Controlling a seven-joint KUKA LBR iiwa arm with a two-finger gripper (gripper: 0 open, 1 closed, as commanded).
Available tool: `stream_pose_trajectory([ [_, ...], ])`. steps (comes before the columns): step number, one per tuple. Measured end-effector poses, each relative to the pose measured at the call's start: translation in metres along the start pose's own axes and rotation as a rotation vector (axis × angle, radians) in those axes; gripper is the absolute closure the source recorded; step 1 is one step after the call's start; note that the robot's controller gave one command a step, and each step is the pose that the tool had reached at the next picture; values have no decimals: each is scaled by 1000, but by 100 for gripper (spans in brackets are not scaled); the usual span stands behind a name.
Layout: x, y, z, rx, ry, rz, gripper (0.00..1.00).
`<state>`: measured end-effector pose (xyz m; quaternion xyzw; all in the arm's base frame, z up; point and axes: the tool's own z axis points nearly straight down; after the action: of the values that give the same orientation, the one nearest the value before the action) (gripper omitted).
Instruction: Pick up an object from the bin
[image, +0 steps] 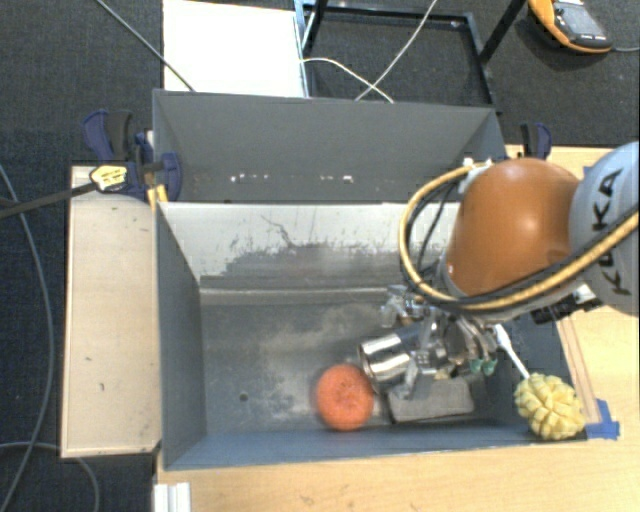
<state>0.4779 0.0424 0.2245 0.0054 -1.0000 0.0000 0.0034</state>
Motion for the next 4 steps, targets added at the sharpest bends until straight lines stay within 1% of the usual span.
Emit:
stream_pose_trajectory([
  [1,-2,0,-4,-1,-10,4,0],
  [2,-42,-91,133,-1,-9,-59,0],
  [3,-49,-81,143,-3,-10,65,0],
  [4,-66,-119,138,0,-37,-129,0],
])
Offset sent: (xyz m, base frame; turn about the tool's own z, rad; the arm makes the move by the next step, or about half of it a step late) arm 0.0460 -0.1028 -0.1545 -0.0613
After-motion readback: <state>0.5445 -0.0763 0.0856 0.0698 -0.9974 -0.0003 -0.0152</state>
